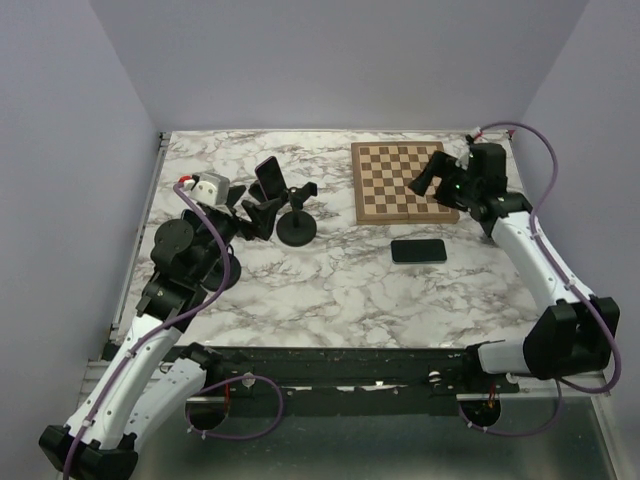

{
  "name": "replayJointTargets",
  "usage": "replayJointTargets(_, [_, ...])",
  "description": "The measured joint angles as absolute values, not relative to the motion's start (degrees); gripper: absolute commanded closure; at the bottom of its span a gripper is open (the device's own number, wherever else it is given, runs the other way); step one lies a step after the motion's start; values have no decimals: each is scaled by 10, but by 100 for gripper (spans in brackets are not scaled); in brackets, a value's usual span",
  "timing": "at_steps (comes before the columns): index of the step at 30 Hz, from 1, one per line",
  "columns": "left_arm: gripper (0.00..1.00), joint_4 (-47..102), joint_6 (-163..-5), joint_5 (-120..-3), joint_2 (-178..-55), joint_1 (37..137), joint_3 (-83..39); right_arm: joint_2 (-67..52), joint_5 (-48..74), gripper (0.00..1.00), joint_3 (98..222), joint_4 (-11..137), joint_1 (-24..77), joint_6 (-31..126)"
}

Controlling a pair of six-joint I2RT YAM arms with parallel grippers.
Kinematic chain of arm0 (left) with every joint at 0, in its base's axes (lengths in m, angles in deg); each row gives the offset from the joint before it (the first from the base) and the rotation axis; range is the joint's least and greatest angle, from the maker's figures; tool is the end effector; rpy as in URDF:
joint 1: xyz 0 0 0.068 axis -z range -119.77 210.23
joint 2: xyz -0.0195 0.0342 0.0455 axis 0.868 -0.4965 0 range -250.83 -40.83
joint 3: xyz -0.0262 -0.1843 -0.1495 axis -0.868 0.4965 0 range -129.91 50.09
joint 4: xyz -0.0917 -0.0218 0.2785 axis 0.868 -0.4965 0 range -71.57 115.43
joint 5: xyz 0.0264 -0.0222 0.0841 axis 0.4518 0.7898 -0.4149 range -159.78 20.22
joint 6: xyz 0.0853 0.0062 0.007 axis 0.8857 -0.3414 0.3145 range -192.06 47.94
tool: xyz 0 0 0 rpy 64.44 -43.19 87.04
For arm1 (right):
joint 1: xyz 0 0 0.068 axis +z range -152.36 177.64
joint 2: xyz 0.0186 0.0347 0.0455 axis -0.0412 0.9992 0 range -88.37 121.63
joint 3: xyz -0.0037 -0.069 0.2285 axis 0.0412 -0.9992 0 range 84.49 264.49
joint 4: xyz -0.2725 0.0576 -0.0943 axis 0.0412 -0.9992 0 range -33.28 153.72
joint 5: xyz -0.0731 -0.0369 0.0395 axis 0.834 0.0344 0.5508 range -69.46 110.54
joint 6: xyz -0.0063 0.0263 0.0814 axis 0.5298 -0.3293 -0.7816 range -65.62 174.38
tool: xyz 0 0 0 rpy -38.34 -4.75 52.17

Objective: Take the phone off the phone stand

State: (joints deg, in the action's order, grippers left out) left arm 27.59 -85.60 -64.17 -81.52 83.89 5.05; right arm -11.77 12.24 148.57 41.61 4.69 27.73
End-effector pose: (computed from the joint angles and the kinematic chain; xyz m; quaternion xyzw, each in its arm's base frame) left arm 0.2435 -0.1147 0.3604 0.0949 0.6593 -0.2686 0.6959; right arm 0.3712 0.0570 0.2493 0.1172 0.8760 0.1956 0.4250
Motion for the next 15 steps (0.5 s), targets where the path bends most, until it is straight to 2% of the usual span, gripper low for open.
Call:
replayJointTargets(7, [7,284,-848,-656,-793,840,67,2,115,0,1622,495,205,350])
replayJointTargets(12, [7,285,-842,-658,-768,839,68,64,64,0,1641,602,232,382])
replayJointTargets(15, [7,289,-842,-658,-757,839,68,133,60,0,1718,611,245,394])
